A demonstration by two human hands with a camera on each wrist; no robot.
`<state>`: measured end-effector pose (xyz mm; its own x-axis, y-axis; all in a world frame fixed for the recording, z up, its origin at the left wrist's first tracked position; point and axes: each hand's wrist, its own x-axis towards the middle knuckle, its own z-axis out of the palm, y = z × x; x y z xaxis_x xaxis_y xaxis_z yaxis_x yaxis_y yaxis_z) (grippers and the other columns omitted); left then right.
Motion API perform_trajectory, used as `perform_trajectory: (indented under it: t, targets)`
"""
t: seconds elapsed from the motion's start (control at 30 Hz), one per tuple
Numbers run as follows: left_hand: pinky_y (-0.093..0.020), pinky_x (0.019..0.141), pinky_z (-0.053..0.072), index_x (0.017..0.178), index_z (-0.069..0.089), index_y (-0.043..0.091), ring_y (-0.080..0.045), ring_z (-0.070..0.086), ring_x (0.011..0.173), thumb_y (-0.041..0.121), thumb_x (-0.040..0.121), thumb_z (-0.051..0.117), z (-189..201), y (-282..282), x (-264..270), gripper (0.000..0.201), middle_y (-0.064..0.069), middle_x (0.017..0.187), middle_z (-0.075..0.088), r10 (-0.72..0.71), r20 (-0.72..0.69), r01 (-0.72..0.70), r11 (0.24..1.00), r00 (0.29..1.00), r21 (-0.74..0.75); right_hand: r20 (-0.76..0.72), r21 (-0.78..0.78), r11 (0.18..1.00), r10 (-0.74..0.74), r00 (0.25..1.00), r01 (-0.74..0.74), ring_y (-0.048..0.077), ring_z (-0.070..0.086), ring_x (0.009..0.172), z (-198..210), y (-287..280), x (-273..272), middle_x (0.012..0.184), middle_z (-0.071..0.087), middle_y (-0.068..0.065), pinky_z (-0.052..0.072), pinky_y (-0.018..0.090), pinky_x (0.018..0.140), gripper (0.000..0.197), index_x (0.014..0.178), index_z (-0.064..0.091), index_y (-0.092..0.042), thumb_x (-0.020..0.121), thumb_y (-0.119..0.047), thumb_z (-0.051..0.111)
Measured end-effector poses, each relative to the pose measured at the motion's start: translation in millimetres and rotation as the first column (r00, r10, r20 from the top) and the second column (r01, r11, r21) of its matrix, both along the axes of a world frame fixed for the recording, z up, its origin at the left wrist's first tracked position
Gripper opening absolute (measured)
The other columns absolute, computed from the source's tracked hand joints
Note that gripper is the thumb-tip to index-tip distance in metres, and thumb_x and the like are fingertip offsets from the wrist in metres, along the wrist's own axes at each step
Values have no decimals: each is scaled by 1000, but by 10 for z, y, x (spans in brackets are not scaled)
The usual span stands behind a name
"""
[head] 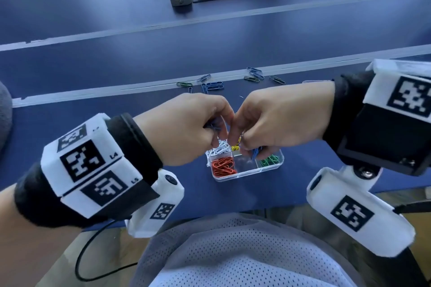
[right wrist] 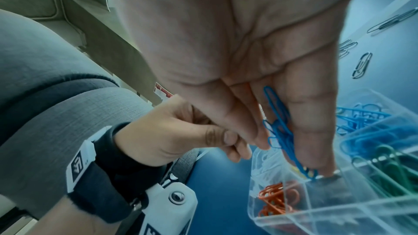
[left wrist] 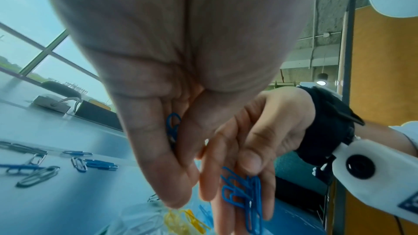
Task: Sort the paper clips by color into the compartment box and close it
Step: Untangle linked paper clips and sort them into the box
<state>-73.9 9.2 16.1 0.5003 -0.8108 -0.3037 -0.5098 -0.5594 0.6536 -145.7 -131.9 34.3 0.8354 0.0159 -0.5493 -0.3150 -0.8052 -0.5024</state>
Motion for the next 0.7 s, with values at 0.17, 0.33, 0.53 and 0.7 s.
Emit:
perform_trajectory:
  t: [0.17,0.33,0.53,0.7]
  targets:
    - [-37,81,53,94,63,30,-8,61,71,-1,77,52,36,-30,-53,37,9,76,68,14,78,-13,1000,997,-15,-21,105,986,-128,992,129,27,72,82,6,-11,-27,90,71,17,58,44,81,23,103,70,-3,84,-6,58]
    - [-34,78,53,98,60,27,-4,59,66,-1,77,52,15,-42,-75,36,9,76,70,23,84,-21,1000,996,-20,-23,198,957,-212,977,212,23,70,75,5,-46,-82,78,70,5,59,38,80,23,99,73,-12,87,-8,54]
    - [-20,69,49,104,51,24,3,55,62,0,80,53,-26,-47,-131,34,13,80,73,-7,80,7,1000,997,-4,-10,233,936,-267,964,262,28,73,84,-22,-119,-123,83,74,9,60,38,77,33,86,70,-12,86,1,40]
    - [-21,74,45,99,58,26,-7,54,73,3,81,51,-12,-127,-305,29,12,86,68,-195,261,182,980,945,73,70,192,922,-354,933,336,23,65,63,20,-328,-138,73,67,8,61,34,61,34,80,64,-12,85,2,33]
